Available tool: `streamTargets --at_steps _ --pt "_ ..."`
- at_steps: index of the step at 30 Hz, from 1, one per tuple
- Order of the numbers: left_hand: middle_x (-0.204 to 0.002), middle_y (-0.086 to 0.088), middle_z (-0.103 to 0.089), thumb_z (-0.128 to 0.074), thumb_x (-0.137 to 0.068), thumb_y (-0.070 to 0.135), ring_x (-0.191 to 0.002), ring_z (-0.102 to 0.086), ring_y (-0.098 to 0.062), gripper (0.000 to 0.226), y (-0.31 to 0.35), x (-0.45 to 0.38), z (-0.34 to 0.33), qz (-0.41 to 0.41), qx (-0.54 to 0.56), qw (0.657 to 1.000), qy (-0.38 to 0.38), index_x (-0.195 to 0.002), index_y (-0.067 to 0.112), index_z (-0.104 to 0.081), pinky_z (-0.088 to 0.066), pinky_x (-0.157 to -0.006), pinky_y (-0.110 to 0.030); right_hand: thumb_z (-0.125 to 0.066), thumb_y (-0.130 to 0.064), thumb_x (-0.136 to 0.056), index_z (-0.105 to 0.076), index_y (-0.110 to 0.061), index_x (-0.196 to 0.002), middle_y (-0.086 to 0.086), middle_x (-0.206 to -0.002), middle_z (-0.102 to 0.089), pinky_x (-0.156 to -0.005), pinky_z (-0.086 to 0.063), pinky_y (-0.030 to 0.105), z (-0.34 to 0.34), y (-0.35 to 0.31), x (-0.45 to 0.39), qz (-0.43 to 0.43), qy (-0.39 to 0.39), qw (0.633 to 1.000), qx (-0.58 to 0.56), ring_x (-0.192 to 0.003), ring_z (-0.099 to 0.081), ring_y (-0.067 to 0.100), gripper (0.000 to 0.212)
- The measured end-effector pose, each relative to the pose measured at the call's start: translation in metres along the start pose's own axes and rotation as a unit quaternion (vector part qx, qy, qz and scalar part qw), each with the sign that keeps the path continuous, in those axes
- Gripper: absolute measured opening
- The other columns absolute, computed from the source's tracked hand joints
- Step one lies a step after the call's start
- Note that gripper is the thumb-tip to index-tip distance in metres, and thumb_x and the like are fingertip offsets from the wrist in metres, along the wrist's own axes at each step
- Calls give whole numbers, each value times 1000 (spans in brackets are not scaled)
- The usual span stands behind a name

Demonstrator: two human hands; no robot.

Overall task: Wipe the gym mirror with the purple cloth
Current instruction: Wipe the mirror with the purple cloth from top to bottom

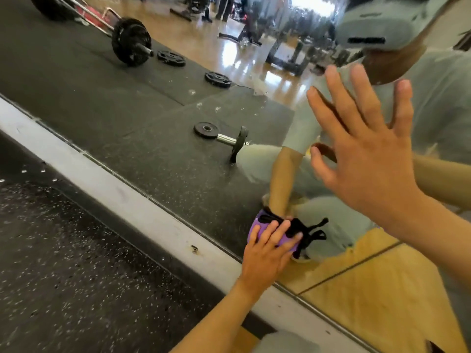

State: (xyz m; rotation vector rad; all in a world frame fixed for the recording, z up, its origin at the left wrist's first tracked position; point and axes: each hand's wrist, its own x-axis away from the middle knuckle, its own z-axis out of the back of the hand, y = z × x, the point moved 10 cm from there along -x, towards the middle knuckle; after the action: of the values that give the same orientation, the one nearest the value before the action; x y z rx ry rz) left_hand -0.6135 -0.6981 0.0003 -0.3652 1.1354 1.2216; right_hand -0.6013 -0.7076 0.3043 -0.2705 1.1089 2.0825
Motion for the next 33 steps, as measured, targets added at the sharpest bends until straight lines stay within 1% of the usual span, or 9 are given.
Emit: streamTargets --at_steps 3,5,6,8,15,18,24,30,33 --pt "-177 2 1 -27 -116 40 -163 -5 -24 58 -60 31 0 189 63 980 18 -168 36 -3 -19 -126 -55 -38 -44 -106 -1 -26 -167 1 -175 6 -124 5 63 -3 -5 1 6 7 1000 11 -161 8 27 74" --pt "-177 4 7 -24 -115 39 -163 1 -25 59 -71 24 3 279 116 953 36 -167 37 3 -16 -125 -56 -36 -45 -106 0 -26 -167 2 -175 5 -123 7 62 -3 -4 1 1 15 1000 20 -161 7 28 73" --pt "-177 4 9 -22 -115 39 -163 4 -25 58 -69 7 9 294 135 945 49 -167 38 5 -10 -128 -54 -35 -45 -106 1 -26 -167 2 -175 5 -123 6 63 -3 -4 0 1 16 1000 23 -161 7 28 73" --pt "-177 4 11 -19 -115 40 -163 6 -24 56 -57 -43 30 272 153 947 80 -167 37 2 0 -131 -48 -34 -46 -106 1 -27 -167 3 -175 6 -123 4 64 -2 -5 0 -2 5 1000 29 -161 8 29 73" --pt "-174 -4 -9 -18 -115 41 -163 4 -21 54 -40 -193 116 125 76 980 131 -165 21 -19 -10 -130 -59 -38 -46 -105 -3 -25 -167 2 -175 6 -126 0 65 13 2 -19 -12 -6 999 45 -161 6 26 75" --pt "-173 -9 -15 -19 -114 42 -162 5 -20 54 -54 -224 137 89 58 985 133 -164 22 -22 -5 -131 -55 -36 -48 -104 -4 -24 -167 3 -175 7 -126 2 63 17 0 -29 -38 5 999 35 -161 7 27 75" --pt "-175 -9 -12 -27 -112 39 -162 9 -18 58 -86 -220 146 143 80 974 154 -166 23 -12 1 -132 -49 -42 -46 -102 -2 -26 -167 3 -175 6 -125 2 64 14 -16 -35 -73 27 997 -4 -161 6 27 79" --pt "-175 5 4 -17 -114 47 -163 9 -19 58 -105 -187 133 172 94 971 137 -167 27 -6 -3 -132 -52 -46 -45 -102 -1 -27 -167 3 -175 7 -125 7 61 10 -20 -30 -100 41 994 -26 -161 9 26 82" --pt "-175 5 5 -16 -114 46 -163 10 -20 57 -109 -183 132 169 86 974 122 -166 32 2 -1 -132 -51 -41 -44 -102 -1 -28 -167 2 -175 7 -123 10 61 5 -30 -28 -115 48 992 -34 -161 8 27 78"
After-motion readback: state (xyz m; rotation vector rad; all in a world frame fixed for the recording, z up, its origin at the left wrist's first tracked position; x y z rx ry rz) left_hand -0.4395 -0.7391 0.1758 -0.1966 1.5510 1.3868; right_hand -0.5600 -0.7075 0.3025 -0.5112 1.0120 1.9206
